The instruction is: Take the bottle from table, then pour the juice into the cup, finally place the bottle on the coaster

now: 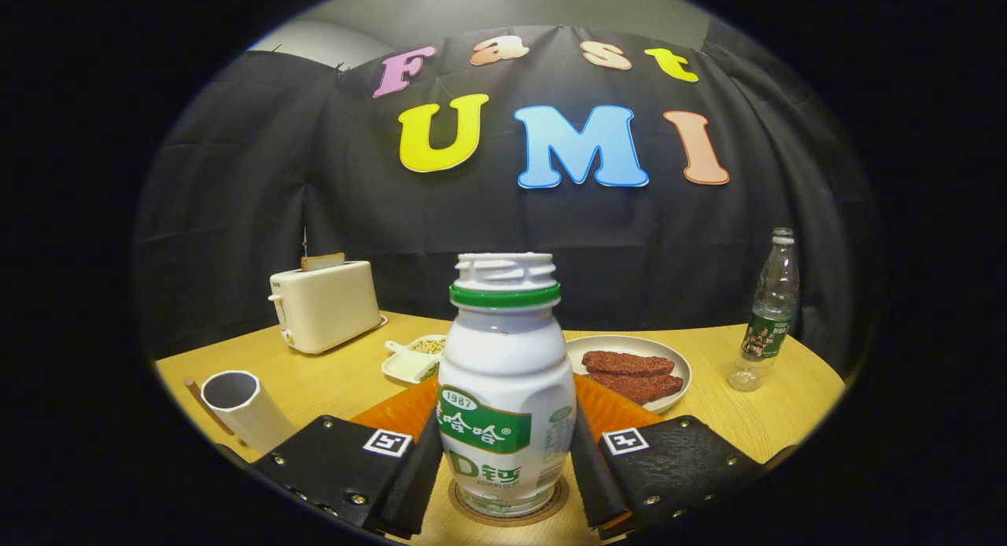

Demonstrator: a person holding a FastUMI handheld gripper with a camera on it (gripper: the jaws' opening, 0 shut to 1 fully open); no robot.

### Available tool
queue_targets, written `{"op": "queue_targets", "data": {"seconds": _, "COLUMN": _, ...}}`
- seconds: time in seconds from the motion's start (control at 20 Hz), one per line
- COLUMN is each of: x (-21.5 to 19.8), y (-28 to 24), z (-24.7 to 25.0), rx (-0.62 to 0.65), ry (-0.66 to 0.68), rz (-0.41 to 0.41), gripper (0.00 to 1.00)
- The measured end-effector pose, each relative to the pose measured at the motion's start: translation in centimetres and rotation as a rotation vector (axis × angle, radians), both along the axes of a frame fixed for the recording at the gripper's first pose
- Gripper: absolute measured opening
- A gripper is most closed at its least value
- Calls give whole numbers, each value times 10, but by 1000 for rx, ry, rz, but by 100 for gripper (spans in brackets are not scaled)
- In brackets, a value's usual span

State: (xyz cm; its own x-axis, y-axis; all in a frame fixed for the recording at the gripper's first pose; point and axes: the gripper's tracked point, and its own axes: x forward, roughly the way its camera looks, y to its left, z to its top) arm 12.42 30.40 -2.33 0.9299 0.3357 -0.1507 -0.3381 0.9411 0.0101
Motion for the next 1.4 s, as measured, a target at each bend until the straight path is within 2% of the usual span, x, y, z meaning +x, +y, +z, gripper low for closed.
{"op": "queue_targets", "data": {"seconds": 0.15, "x": 2, "y": -1, "z": -6, "rx": -23, "ry": -1, "rz": 1, "gripper": 73}}
{"op": "queue_targets", "data": {"seconds": 0.4, "x": 3, "y": 0, "z": -5, "rx": 16, "ry": -23, "rz": -4, "gripper": 74}}
{"op": "queue_targets", "data": {"seconds": 0.65, "x": -3, "y": 1, "z": -4, "rx": -18, "ry": -58, "rz": 10, "gripper": 75}}
{"op": "queue_targets", "data": {"seconds": 0.8, "x": -7, "y": -1, "z": 3, "rx": -22, "ry": -75, "rz": -5, "gripper": 96}}
{"op": "queue_targets", "data": {"seconds": 1.0, "x": -18, "y": -15, "z": 30, "rx": -23, "ry": -123, "rz": -55, "gripper": 96}}
{"op": "queue_targets", "data": {"seconds": 1.4, "x": -69, "y": -51, "z": 106, "rx": 14, "ry": -198, "rz": -134, "gripper": 96}}
